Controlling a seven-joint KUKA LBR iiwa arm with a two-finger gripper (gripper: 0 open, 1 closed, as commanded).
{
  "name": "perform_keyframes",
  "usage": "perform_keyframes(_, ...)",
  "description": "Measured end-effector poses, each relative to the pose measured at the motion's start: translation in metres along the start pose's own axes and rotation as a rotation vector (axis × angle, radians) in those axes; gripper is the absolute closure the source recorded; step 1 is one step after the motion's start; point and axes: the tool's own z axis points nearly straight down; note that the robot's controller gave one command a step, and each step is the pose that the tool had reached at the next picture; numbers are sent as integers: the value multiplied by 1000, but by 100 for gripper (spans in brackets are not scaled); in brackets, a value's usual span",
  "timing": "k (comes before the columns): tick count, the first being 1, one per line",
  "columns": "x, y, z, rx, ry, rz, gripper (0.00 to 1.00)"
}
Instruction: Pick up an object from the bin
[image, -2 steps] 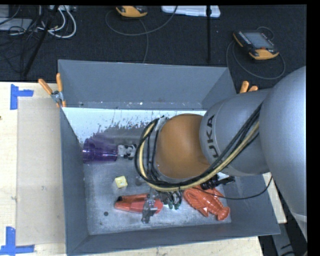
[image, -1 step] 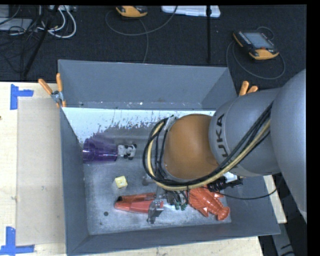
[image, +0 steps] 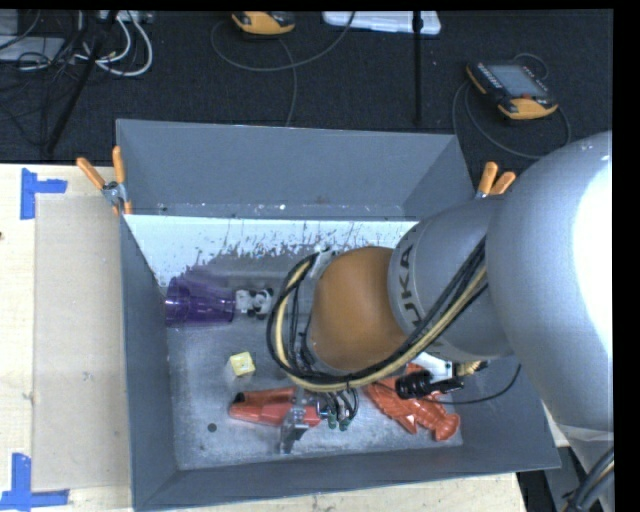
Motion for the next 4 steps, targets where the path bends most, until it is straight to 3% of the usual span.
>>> perform_keyframes(1,-3,2,14,-6,-26,-35,100)
perform_keyframes(3,-2,2,5,-4,-22,-42,100)
perform_keyframes(4,2,1,-12,1,-2,-41,100)
